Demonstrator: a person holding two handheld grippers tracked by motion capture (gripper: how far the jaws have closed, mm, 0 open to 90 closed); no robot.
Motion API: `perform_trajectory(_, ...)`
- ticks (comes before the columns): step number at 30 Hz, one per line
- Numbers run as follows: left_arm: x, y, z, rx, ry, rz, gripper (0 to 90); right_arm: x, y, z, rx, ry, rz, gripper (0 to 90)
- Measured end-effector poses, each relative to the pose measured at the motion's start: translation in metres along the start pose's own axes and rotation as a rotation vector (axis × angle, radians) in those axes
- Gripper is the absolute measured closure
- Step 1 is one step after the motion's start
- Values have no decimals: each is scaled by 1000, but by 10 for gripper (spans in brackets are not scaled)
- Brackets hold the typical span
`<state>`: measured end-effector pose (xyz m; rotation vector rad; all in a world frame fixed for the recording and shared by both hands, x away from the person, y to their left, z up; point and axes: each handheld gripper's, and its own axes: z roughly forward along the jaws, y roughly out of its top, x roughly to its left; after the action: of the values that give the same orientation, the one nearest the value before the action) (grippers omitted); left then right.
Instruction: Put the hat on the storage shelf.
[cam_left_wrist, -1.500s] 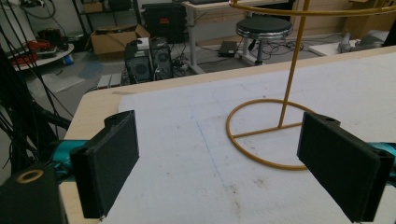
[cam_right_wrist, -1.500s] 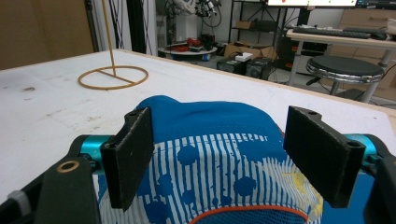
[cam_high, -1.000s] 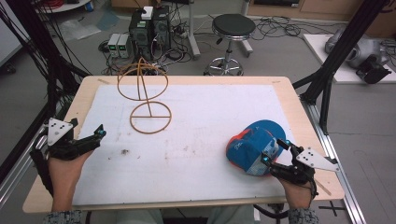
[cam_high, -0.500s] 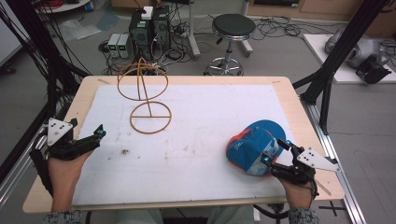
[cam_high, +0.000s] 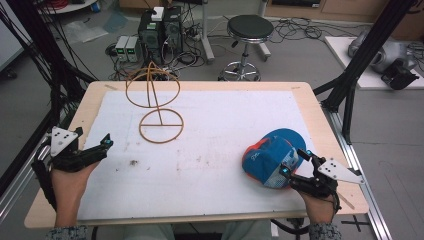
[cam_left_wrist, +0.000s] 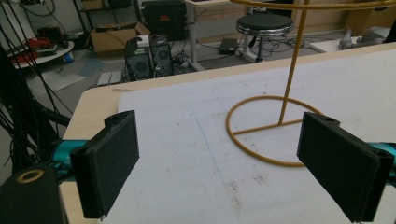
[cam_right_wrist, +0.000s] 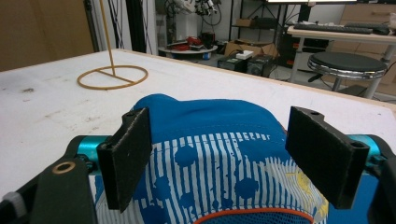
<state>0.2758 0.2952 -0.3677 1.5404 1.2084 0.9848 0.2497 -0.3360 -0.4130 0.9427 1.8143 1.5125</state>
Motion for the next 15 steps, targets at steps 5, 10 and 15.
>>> perform_trajectory(5,1,0,-1,-2,3,1,130,0,0,0,-2,-1,0,221)
perform_trajectory(10,2,0,-1,-2,8,-2,131,0,0,0,-3,-2,1,221)
perform_trajectory(15,1,0,-1,1,4,-1,131,0,0,-1,-6,-5,1,221)
